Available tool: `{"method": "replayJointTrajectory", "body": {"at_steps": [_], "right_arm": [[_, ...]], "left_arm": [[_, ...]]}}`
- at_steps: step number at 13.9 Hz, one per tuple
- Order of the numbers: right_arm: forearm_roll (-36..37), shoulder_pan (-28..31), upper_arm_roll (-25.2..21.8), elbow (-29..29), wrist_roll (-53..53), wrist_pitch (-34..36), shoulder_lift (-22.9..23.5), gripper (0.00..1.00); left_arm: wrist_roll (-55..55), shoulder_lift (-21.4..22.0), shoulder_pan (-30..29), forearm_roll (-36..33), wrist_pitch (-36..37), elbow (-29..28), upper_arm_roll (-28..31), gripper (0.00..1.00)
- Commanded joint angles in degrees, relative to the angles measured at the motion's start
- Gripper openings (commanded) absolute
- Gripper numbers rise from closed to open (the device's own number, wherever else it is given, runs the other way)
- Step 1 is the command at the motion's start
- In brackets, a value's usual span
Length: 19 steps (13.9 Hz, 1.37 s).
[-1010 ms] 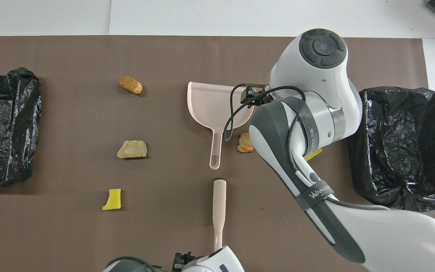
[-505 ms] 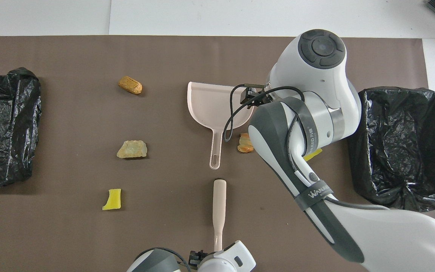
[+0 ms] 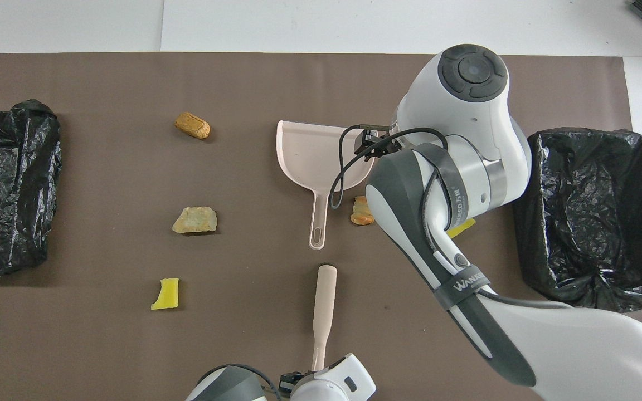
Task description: Sweep and dump trash in bin
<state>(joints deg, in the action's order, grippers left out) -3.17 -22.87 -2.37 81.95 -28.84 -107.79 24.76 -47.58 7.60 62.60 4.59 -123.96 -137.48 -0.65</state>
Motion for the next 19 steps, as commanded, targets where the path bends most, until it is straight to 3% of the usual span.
{"method": "replayJointTrajectory", "body": {"at_steps": [1,4,8,10,13,16,19], "right_arm": [[-0.52,0.11,0.17,0.32,-0.78,-1.20,0.11,1.00],[-1.31,-0.24,0.17,0.41,-0.95,-1.02,0.02,1.00],[-0.96,-4.72,0.35,0.76,-5.77,-1.11,2.03,1.00],[-0.70,-6.65,0.35,0.32,-10.07,-1.72,4.49,1.00],[-2.27,-8.24,0.96,2.07,-10.80,-3.83,5.30,1.00],[-3.42,-8.33,3.77,4.35,-8.70,-3.92,4.33,1.00],[-3.42,-8.33,4.48,8.30,-6.85,-3.92,2.14,1.00]], "left_arm": [[-0.05,1.28,-1.93,0.33,7.83,2.91,1.88,0.00],[-0.05,3.20,-9.57,-0.37,17.15,5.73,2.06,0.00],[-0.84,12.33,-19.42,-3.80,30.58,5.21,1.97,0.00],[-4.85,14.89,-21.11,-4.85,38.15,3.72,1.88,0.00],[-18.12,19.19,-23.48,-4.77,37.83,-1.89,1.71,0.00],[-29.02,19.21,-25.07,-3.55,35.56,-6.90,1.88,0.00],[-32.32,18.16,-25.51,0.22,27.04,-10.35,1.97,0.00]]}}
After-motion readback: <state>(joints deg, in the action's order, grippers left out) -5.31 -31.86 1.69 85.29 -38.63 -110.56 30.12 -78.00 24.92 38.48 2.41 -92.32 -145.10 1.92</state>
